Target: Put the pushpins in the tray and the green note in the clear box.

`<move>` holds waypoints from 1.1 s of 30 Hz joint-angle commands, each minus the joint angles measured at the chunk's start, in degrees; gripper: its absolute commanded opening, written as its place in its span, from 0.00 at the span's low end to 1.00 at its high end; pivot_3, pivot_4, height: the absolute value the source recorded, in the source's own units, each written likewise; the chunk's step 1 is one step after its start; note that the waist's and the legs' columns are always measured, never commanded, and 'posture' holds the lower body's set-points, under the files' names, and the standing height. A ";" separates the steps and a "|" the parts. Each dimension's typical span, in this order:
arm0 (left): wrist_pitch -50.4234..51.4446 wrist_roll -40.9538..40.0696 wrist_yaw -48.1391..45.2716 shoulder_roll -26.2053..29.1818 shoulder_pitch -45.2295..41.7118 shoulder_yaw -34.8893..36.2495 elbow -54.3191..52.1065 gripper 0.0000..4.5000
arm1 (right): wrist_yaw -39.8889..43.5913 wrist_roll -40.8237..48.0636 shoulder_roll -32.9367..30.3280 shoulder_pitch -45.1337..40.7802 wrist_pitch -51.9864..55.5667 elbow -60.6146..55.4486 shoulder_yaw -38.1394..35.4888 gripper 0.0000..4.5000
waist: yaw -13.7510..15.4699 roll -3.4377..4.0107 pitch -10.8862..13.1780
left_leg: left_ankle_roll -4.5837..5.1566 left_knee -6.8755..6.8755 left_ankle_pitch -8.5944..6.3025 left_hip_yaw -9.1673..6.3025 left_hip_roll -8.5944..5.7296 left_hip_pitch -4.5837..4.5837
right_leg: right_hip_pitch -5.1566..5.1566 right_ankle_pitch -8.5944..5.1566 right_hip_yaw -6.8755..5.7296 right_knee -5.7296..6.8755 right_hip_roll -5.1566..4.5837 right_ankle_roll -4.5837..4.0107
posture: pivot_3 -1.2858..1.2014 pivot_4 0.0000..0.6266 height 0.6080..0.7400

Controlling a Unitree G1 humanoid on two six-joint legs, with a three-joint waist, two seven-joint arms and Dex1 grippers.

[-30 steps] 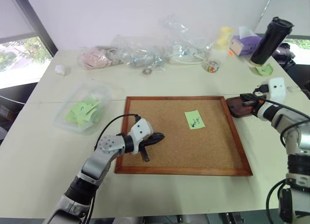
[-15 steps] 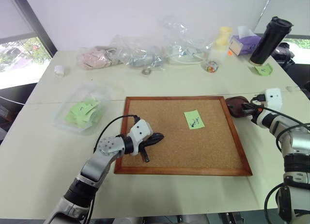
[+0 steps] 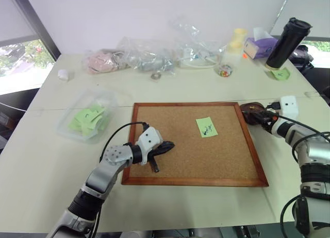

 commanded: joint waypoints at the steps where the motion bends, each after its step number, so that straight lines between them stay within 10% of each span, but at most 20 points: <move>1: 1.45 1.06 -0.71 0.54 1.03 -1.62 1.29 0.00 | 0.03 -0.12 -0.45 -0.22 -0.05 -2.25 -0.50 0.87 | 0.04 0.00 0.00 | 0.00 0.00 0.00 0.00 0.00 0.00 | 0.00 0.00 0.00 0.00 0.00 0.00 | 0.52 0.24 1.00; 21: 0.94 0.93 -0.63 -0.27 0.53 -1.55 2.50 0.00 | 7.33 11.74 -1.72 9.73 17.89 -43.13 3.52 0.87 | 0.17 0.02 -0.01 | 0.00 0.01 0.00 -0.04 0.01 -0.02 | 0.00 0.00 0.02 -0.01 -0.01 0.00 | 0.52 0.24 1.00; 33: 1.04 1.14 -0.72 -0.19 0.42 -1.62 2.39 0.00 | 6.84 7.40 1.60 15.19 13.49 -46.44 13.54 0.87 | 0.21 -0.01 -0.03 | 0.00 0.02 0.00 -0.05 -0.02 -0.01 | 0.02 0.00 0.00 -0.01 -0.01 0.00 | 0.52 0.24 1.00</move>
